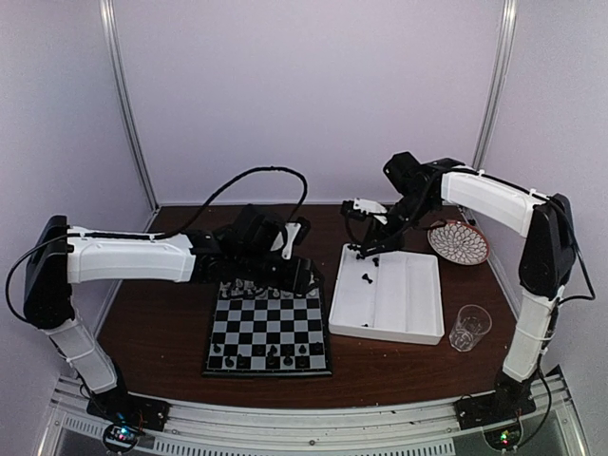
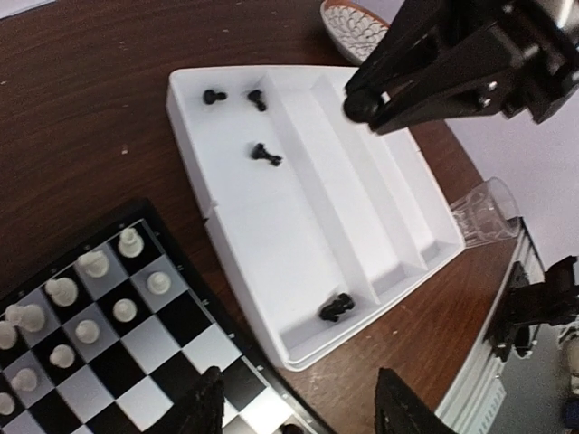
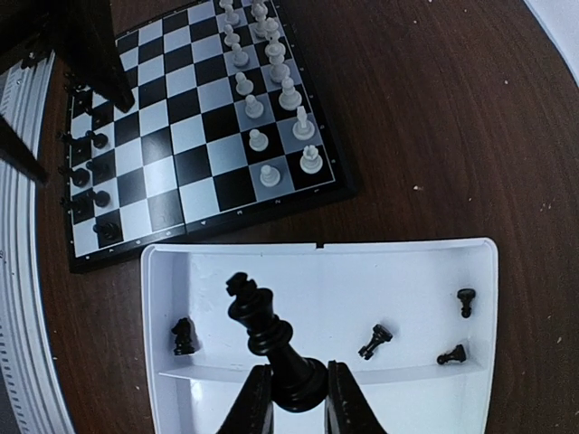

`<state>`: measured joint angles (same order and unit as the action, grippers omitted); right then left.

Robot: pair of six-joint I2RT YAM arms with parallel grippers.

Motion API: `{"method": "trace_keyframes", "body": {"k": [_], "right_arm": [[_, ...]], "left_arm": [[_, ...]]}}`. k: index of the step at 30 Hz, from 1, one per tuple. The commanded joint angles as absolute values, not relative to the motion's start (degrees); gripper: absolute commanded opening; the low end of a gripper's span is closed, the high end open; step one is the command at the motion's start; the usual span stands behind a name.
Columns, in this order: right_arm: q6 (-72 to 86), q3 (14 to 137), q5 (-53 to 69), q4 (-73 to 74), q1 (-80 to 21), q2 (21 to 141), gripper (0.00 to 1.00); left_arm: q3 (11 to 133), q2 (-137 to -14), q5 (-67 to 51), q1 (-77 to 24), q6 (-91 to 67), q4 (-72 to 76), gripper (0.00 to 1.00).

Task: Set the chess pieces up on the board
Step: Pass from the right arm to the left

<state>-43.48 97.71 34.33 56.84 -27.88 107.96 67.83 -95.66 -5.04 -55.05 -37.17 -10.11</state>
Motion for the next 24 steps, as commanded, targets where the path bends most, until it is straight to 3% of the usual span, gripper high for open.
{"method": "trace_keyframes", "body": {"k": [1, 6, 24], "right_arm": [[-37.0, 93.9, 37.5, 55.5, -28.0, 105.6, 0.13], [-35.3, 91.6, 38.7, 54.3, -28.3, 103.7, 0.14], [-34.9, 89.2, 40.7, 54.9, -30.7, 100.3, 0.14]], "left_arm": [[71.1, -97.9, -15.0, -54.8, -41.2, 0.6, 0.6], [72.6, -100.4, -16.8, -54.8, -44.4, 5.2, 0.6], [78.4, -108.0, -21.0, -53.4, -51.7, 8.5, 0.49]]}}
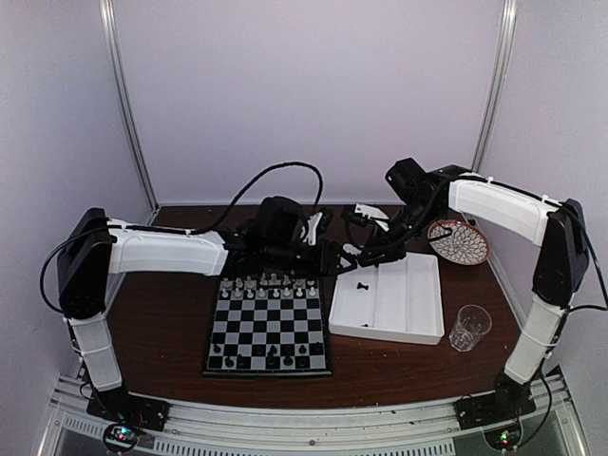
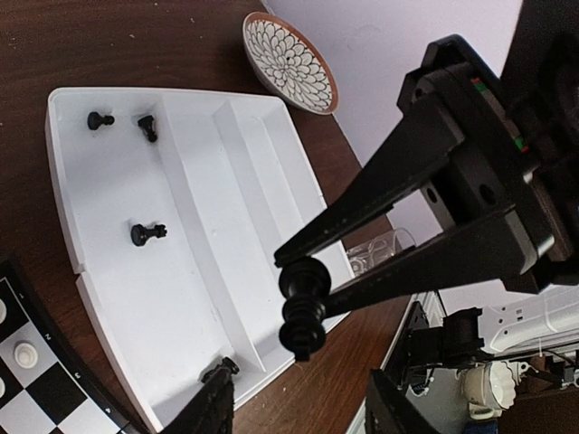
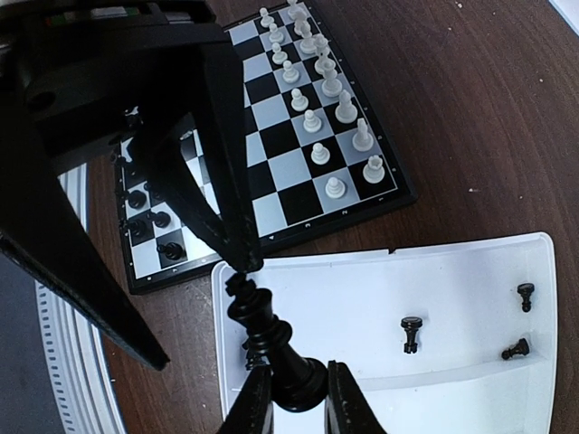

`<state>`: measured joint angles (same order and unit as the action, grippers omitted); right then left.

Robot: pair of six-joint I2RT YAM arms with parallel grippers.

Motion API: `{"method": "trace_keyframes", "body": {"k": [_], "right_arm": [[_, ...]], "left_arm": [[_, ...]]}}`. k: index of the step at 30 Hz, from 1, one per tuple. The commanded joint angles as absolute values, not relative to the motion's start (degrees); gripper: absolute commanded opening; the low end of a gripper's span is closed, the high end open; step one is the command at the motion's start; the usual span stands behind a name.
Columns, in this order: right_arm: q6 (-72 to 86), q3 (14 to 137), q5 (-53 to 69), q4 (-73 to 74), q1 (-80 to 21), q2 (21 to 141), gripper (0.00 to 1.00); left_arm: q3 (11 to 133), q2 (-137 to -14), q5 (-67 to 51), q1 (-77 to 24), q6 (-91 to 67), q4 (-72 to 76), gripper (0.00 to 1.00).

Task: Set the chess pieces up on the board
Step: Pass from the right arm to the left

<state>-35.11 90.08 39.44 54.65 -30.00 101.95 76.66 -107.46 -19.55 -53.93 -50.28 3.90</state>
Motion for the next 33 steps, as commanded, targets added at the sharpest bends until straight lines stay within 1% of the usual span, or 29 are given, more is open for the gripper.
{"method": "trace_keyframes", "body": {"k": [1, 4, 13, 19, 27, 29, 33], "right_arm": [[-35.0, 89.3, 40.6, 55.0, -30.9, 100.3, 0.14], [-35.4, 89.4, 40.7, 55.6, -31.3, 100.4, 0.14], [-36.0, 89.2, 40.2, 55.8, -32.5, 100.4, 0.14], [-36.0, 89.4, 40.0, 55.9, -32.9, 100.6, 0.14], [-35.6, 89.6, 39.9, 55.6, -33.0, 100.9, 0.14], [-35.2, 89.5, 40.1, 55.2, -33.0, 100.9, 0.14], [-34.8, 89.7, 40.3, 54.9, -33.1, 101.0, 0.14]], "left_arm": [[78.3, -108.0, -21.2, -53.3, -51.9, 8.9, 0.47], [77.9, -108.0, -21.6, -53.0, -52.3, 9.8, 0.42], [77.0, -108.3, -22.4, -52.8, -52.9, 11.2, 0.34], [76.2, -108.3, -22.9, -52.5, -53.3, 12.3, 0.24], [75.9, -108.2, -23.4, -52.5, -53.8, 12.1, 0.15], [76.1, -108.1, -23.2, -52.5, -53.8, 11.1, 0.14], [76.8, -108.2, -22.9, -52.5, -53.4, 8.9, 0.18]]}}
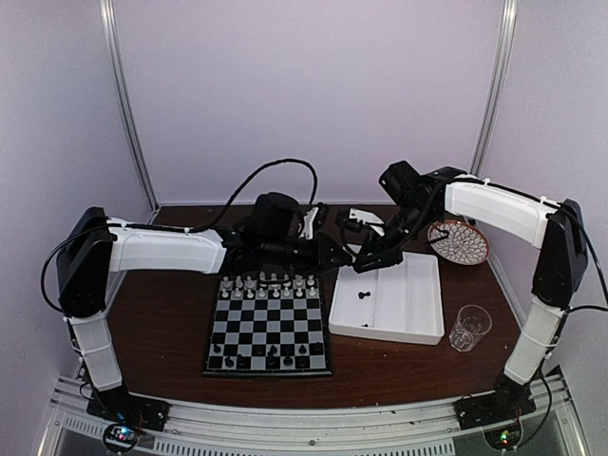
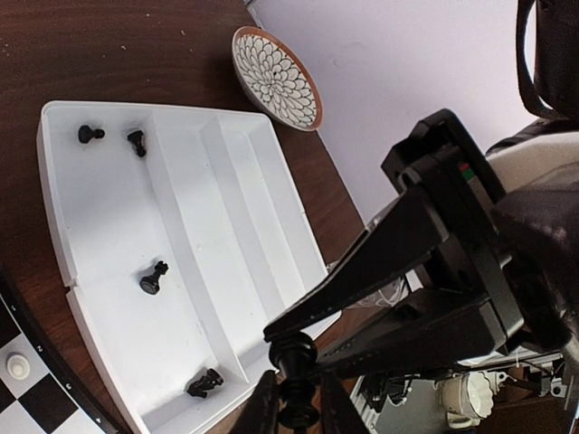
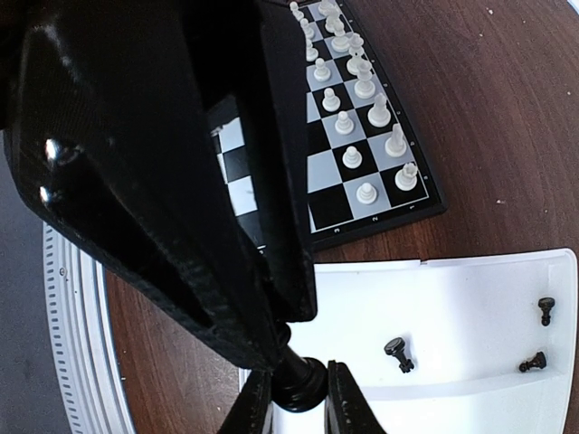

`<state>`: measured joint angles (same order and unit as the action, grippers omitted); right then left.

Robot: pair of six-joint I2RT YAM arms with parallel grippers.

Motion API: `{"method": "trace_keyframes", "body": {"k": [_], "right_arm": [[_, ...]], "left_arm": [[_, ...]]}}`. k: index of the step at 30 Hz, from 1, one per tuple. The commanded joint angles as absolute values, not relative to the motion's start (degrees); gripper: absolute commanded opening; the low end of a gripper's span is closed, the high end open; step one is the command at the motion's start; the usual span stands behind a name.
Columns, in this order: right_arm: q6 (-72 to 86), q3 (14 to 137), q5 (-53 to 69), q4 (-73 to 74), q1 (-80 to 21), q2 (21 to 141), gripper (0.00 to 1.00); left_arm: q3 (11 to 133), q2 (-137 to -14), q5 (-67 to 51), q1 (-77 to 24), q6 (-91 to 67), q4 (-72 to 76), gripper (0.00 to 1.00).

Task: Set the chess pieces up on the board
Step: Pass from the right arm to the left, then place the king at e8.

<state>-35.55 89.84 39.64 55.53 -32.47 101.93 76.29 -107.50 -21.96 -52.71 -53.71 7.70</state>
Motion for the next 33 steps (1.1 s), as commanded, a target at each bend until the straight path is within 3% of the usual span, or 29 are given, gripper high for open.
{"method": "trace_keyframes", "body": {"k": [1, 10, 14, 20, 27, 33], "right_arm": [[-34.7, 89.9, 40.3, 54.9, -33.0, 101.1, 0.14], [-33.9, 89.8, 40.7, 54.0, -33.1, 101.2, 0.14], [-33.1, 90.0, 40.8, 53.9, -33.1, 100.6, 0.23], [-35.8, 83.5, 40.3, 56.9, -33.0, 93.2, 0.37], [-35.7, 67.2, 37.7, 46.6, -31.9, 83.2, 0.38], [-37.4, 64.6, 31.1, 43.9, -31.0, 84.5, 0.39]], "left_arm": [[76.9, -108.2, -22.9, -52.5, -53.4, 8.6, 0.18], [76.6, -107.5, -23.2, -52.5, -53.4, 7.7, 0.06], [77.4, -104.8, -22.0, -52.3, -49.7, 1.8, 0.04], [81.5, -97.2, -17.4, -51.8, -36.0, -22.5, 0.04], [82.0, -90.2, -14.3, -51.8, -20.4, -49.4, 0.04], [80.8, -87.5, -8.1, -55.2, -14.7, -65.7, 0.04]]}}
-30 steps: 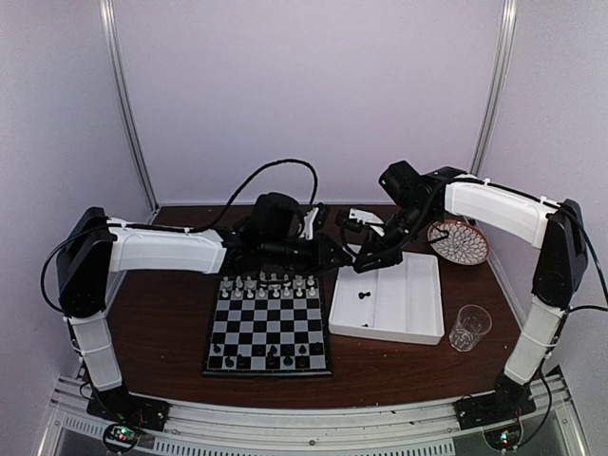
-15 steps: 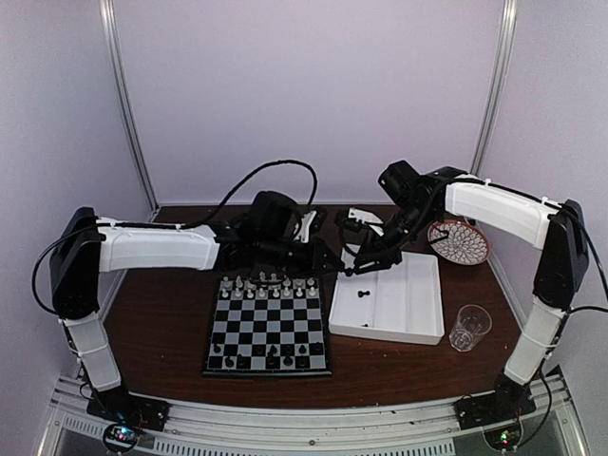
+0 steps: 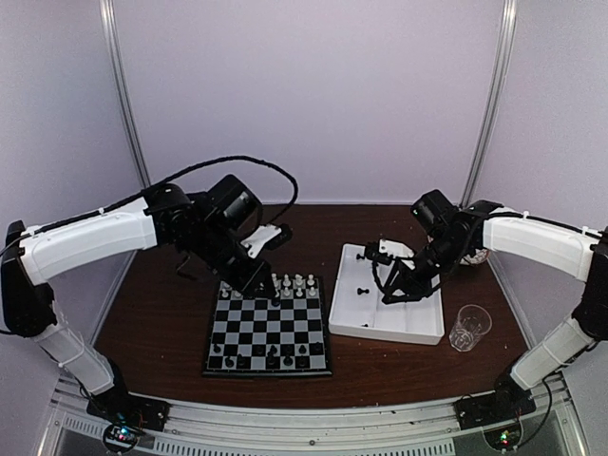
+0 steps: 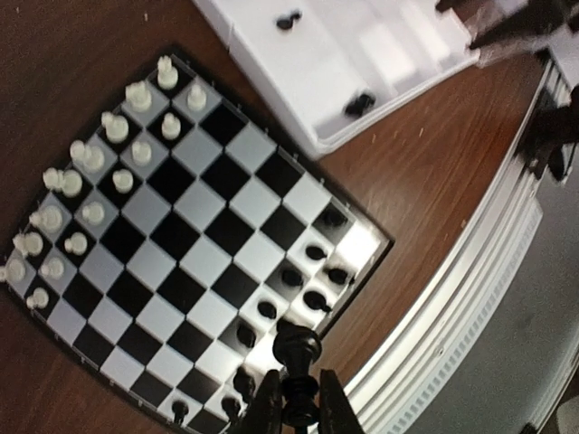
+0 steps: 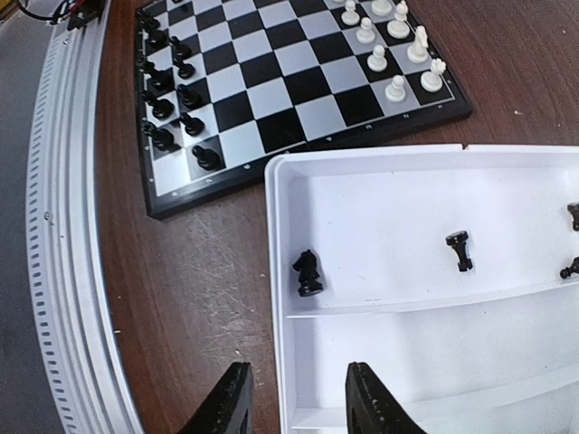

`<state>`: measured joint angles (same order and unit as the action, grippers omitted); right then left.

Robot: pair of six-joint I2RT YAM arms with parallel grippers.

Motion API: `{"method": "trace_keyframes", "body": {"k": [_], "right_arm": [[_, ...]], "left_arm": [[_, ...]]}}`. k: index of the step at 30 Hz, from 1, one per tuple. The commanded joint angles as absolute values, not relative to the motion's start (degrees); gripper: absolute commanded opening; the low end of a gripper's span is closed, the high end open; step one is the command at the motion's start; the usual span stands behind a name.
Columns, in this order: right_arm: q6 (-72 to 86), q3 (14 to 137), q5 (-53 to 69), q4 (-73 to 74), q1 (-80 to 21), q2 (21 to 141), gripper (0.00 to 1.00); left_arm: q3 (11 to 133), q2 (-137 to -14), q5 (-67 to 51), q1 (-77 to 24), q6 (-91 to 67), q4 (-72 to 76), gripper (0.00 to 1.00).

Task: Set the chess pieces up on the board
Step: Place the king at e8.

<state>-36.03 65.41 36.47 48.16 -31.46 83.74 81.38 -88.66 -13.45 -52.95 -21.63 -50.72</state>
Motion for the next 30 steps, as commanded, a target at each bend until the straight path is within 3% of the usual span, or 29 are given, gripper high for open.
{"method": "trace_keyframes", "body": {"k": [1, 12, 30], "right_arm": [[-37.5, 64.5, 30.7, 43.8, -31.0, 84.5, 0.39], [-37.8, 63.7, 30.7, 43.4, -31.0, 85.9, 0.39], [-38.1, 62.9, 31.0, 43.4, -31.0, 85.3, 0.38]], "left_arm": [[80.3, -87.0, -7.3, -55.8, -14.6, -66.6, 0.04], [73.3, -88.6, -2.3, -63.1, -18.4, -64.9, 0.04], [67.4, -90.2, -2.4, -63.3, -22.9, -52.9, 0.04]]}}
